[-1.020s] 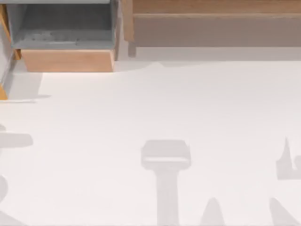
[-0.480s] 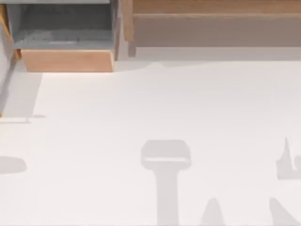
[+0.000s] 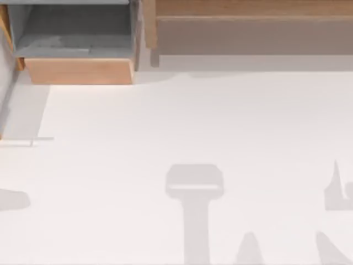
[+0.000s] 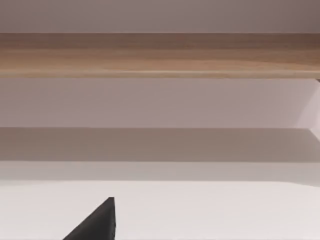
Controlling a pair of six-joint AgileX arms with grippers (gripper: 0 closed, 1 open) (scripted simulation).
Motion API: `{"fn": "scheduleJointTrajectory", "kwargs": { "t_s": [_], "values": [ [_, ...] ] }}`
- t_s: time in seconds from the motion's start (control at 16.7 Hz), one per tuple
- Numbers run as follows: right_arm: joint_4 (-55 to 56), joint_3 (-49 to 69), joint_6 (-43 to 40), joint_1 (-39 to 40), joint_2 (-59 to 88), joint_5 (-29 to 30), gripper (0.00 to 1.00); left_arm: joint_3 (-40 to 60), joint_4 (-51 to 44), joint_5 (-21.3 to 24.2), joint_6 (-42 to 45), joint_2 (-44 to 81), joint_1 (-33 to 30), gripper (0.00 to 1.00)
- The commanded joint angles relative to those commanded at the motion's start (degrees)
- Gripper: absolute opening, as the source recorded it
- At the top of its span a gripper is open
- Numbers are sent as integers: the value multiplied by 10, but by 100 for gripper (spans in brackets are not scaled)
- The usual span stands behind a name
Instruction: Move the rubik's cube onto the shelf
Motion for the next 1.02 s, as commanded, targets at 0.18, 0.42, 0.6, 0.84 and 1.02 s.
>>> {"fn": "scheduleJointTrajectory", "kwargs": {
  "t_s": [0.18,0.42,0.6,0.84,1.02],
  "values": [
    [0,0,0,0,0,0,100,0,0,0,0,0,0,45],
    [0,0,0,0,0,0,100,0,0,0,0,0,0,75],
    [0,0,0,0,0,0,100,0,0,0,0,0,0,98],
    [0,0,0,0,0,0,100,0,0,0,0,0,0,100],
    [0,0,0,0,0,0,100,0,0,0,0,0,0,100]
  ]
}}
